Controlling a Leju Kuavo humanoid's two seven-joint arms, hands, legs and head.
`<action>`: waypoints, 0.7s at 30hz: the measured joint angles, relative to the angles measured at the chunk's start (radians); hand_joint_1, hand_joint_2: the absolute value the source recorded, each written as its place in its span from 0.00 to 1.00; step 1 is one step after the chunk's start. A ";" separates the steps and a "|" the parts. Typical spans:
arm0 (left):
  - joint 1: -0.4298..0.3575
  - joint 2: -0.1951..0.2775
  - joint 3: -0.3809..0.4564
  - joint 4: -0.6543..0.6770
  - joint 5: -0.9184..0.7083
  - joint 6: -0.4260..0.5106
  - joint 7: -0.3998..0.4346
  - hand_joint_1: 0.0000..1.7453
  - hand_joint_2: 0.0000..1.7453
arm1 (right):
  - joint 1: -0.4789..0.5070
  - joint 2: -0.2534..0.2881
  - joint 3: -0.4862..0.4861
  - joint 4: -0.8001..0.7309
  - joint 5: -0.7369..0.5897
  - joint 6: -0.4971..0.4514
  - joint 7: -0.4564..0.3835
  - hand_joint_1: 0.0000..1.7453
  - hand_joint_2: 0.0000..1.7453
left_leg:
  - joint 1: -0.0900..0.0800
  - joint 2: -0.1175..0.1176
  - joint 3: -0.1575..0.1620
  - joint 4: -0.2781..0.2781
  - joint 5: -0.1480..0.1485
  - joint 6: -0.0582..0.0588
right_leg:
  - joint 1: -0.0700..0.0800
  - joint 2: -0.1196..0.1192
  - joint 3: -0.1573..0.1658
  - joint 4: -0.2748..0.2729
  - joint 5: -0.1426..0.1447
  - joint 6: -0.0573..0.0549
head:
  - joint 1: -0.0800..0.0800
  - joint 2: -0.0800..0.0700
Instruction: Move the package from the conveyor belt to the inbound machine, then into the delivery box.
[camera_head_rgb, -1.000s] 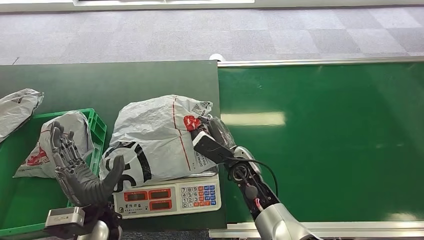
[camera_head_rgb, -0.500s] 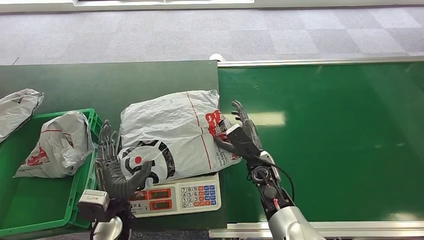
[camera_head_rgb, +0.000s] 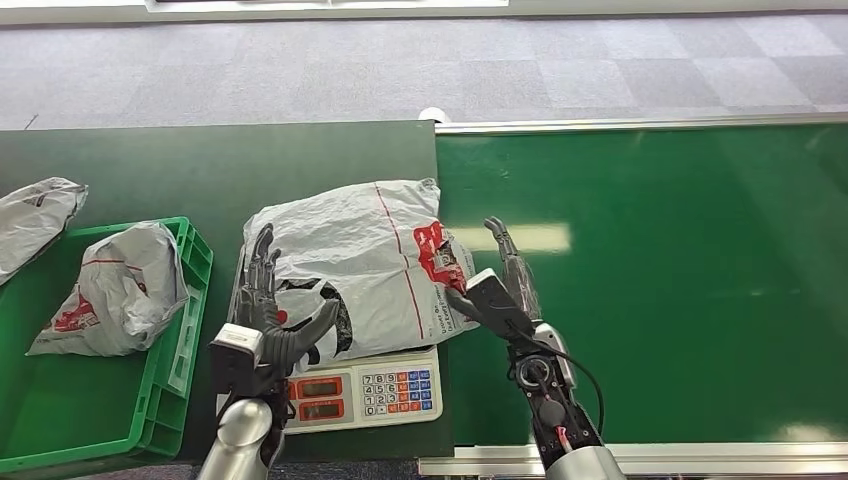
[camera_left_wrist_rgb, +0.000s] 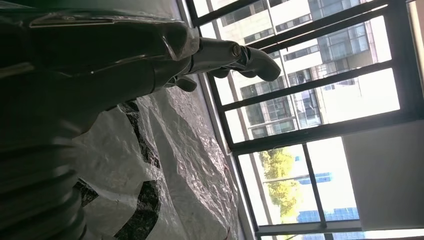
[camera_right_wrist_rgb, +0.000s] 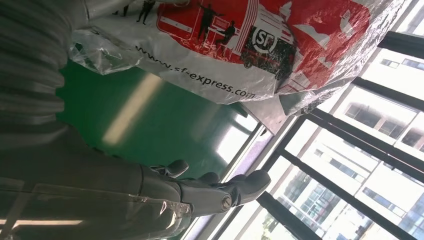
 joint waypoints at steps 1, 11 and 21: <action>-0.011 -0.001 -0.002 0.010 -0.013 0.004 0.005 0.00 1.00 | 0.010 -0.001 -0.001 -0.015 0.002 -0.004 -0.002 0.00 1.00 | 0.000 0.000 0.000 0.000 0.000 0.000 | 0.000 0.000 0.000 0.000 0.000 0.000 | 0.000 0.000; -0.087 0.002 -0.049 0.091 -0.220 0.105 0.137 0.00 1.00 | 0.105 -0.009 -0.006 -0.181 -0.017 -0.015 -0.033 0.00 1.00 | 0.000 0.000 0.000 0.000 0.000 0.000 | 0.000 0.000 0.000 0.000 0.000 0.000 | 0.000 0.000; -0.196 0.032 -0.128 0.278 -0.833 0.080 0.556 0.00 1.00 | 0.244 -0.009 -0.048 -0.421 -0.134 -0.043 -0.089 0.00 1.00 | 0.000 -0.001 0.000 0.000 0.000 0.000 | 0.000 -0.001 0.001 0.000 0.000 0.000 | 0.000 0.000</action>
